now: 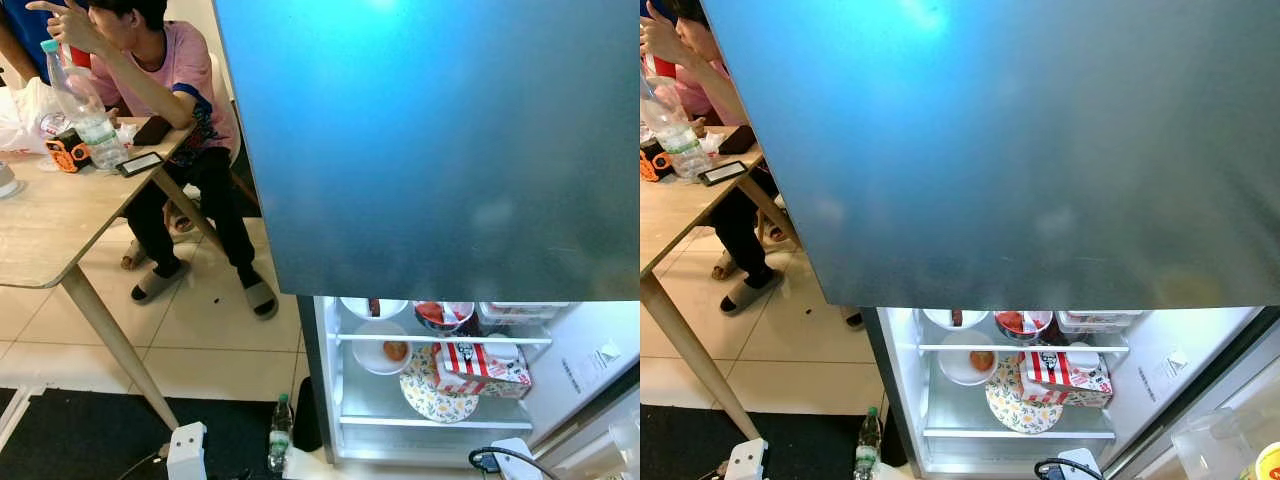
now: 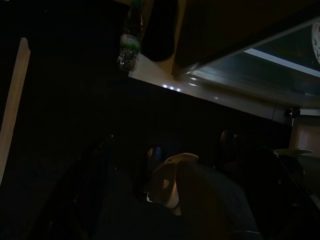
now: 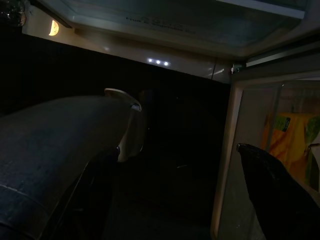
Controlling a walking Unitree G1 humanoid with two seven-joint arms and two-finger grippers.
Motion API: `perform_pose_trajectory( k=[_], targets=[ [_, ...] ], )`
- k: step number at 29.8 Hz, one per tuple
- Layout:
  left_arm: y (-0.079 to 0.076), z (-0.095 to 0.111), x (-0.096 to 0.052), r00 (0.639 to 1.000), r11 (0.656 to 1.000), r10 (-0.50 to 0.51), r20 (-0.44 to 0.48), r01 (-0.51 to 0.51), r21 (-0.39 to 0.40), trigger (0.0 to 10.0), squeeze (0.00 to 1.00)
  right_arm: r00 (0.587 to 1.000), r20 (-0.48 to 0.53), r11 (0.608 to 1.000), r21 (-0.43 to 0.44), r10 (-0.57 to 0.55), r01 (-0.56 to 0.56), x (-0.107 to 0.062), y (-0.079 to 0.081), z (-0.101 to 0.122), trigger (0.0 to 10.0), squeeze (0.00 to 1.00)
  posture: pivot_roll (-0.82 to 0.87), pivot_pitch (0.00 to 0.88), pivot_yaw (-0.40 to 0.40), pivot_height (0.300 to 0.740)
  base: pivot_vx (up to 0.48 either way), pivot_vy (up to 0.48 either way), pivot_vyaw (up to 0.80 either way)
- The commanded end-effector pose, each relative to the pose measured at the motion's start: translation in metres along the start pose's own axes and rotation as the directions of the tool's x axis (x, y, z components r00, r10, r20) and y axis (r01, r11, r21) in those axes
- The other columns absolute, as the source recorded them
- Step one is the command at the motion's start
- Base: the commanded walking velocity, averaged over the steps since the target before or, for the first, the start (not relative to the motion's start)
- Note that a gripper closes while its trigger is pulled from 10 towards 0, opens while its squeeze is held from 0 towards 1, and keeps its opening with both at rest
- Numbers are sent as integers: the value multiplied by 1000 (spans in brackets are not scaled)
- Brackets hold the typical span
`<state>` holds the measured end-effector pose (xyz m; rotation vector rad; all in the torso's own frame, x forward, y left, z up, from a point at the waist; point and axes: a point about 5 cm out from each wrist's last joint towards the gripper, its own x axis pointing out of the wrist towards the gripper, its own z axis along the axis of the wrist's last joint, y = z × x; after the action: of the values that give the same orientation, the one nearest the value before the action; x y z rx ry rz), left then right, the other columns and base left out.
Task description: Restocking fridge
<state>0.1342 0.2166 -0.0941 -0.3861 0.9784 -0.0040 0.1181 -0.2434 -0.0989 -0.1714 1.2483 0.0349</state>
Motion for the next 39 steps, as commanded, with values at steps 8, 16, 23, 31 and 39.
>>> perform_pose_trajectory(
  k=[8,16,23,31,39],
  targets=[
    [4,3,-1,1000,1000,14,1,-14,-4,10000,0,1000,13,1000,15,-4,4,0,-3,4,10000,0,-46,0,30,740,0,0,0],
    [5,-3,-3,1000,1000,17,-16,-17,-2,10000,0,1000,9,1000,4,-6,6,-1,-4,2,10000,0,-45,0,25,740,0,0,0],
    [8,-7,-5,999,1000,25,-25,-26,-10,10000,0,1000,23,1000,22,-15,14,-1,-8,4,10000,0,-45,0,33,740,0,0,0],
    [9,-11,-6,999,999,34,-35,-35,-12,10000,0,1000,3,1000,9,0,0,-1,-4,-3,10000,0,-42,0,29,740,0,0,0],
    [11,-14,-7,998,999,43,-46,-43,-10,10000,0,1000,18,1000,6,-6,6,-2,-7,1,10000,0,-44,0,37,740,0,0,0]
  ],
)
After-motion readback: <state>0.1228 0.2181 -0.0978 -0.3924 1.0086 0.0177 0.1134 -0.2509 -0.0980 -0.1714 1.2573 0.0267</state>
